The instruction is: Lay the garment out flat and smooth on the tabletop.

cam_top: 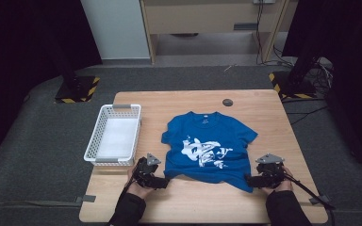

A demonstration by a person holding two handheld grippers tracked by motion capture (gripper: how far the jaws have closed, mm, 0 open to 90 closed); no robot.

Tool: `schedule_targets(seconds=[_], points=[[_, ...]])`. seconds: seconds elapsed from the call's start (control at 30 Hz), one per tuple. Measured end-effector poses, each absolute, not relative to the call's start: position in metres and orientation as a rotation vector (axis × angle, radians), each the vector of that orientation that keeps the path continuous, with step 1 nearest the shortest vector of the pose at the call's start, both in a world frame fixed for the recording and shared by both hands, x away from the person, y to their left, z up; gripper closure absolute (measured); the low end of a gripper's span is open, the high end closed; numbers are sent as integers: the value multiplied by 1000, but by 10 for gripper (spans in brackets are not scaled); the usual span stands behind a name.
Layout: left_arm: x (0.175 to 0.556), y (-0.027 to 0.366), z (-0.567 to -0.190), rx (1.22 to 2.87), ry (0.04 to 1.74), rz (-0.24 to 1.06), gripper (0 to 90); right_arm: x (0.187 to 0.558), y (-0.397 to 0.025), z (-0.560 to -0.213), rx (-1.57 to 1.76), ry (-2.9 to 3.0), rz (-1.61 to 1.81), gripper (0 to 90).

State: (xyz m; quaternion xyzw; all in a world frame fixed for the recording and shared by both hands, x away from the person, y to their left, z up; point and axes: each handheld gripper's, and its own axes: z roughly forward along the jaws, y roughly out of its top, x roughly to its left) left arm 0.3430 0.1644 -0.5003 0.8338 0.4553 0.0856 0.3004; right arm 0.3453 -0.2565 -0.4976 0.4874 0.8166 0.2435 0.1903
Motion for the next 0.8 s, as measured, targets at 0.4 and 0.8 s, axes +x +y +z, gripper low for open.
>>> schedule_targets(seconds=[0.4,0.8], points=[[355,172,-499,2021,1301,245,132,334,-263,-495,1384,2323,677,38],[367,176,-502,1883,1378,328,140,334,-264,-495,1378,2328,673,33]])
